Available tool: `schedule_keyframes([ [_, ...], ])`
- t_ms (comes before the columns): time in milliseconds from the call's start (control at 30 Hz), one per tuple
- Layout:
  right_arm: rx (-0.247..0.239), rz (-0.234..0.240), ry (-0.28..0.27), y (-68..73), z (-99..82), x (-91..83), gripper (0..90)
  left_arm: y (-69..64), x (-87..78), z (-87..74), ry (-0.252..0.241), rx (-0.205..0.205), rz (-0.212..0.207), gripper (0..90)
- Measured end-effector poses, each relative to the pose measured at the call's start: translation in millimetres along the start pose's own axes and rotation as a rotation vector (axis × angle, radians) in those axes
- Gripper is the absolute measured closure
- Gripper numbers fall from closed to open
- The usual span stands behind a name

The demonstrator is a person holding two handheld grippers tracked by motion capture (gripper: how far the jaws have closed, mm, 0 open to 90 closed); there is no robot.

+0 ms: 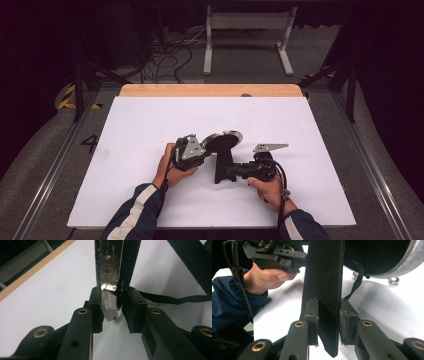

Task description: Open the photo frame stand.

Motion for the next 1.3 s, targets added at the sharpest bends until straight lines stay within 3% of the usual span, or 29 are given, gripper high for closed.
schedule_keyframes([
  [267, -0.015, -0.034, 0.001, -2.9, 0.2, -0.8, 70.9, -1.1, 3.2, 1.2, -0.006, 0.005, 0.019, 70.7],
  [433, -0.011, -0.063, 0.005, -5.9, -1.0, -1.1, 71.1, 0.1, 3.3, -1.5, -0.021, -0.05, -0.018, 71.7],
  [733, -0.013, -0.083, 0.01, -6.9, -2.1, -2.5, 74.1, 1.4, 0.2, -1.6, -0.034, -0.073, -0.041, 70.1],
  [867, -0.02, -0.096, 0.014, -6.1, -2.6, -3.4, 73.0, 3.4, -4.0, -2.2, -0.04, -0.099, -0.045, 64.6],
  [1000, -0.084, -0.168, 0.032, -2.0, -1.5, -7.7, 71.6, 7.0, -12.7, -3.4, -0.047, -0.123, -0.042, 60.6],
  [1033, -0.084, -0.168, 0.032, -2.0, -1.5, -7.7, 71.6, 7.0, -12.7, -3.4, -0.047, -0.123, -0.042, 60.8],
  [1300, -0.207, -0.273, 0.009, 13.4, 2.6, -19.2, 72.6, 2.5, -44.5, -12.0, -0.02, -0.081, -0.041, 55.8],
])
Point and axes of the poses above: each handheld gripper's, and its own axes: x roughly forward along the jaws, z roughly out of its top, y roughly to its left, the point moved 3 cm from there along x, roughly forward along the jaws, and after that the axes turned 6 degrees about z, right-handed, at the moved point
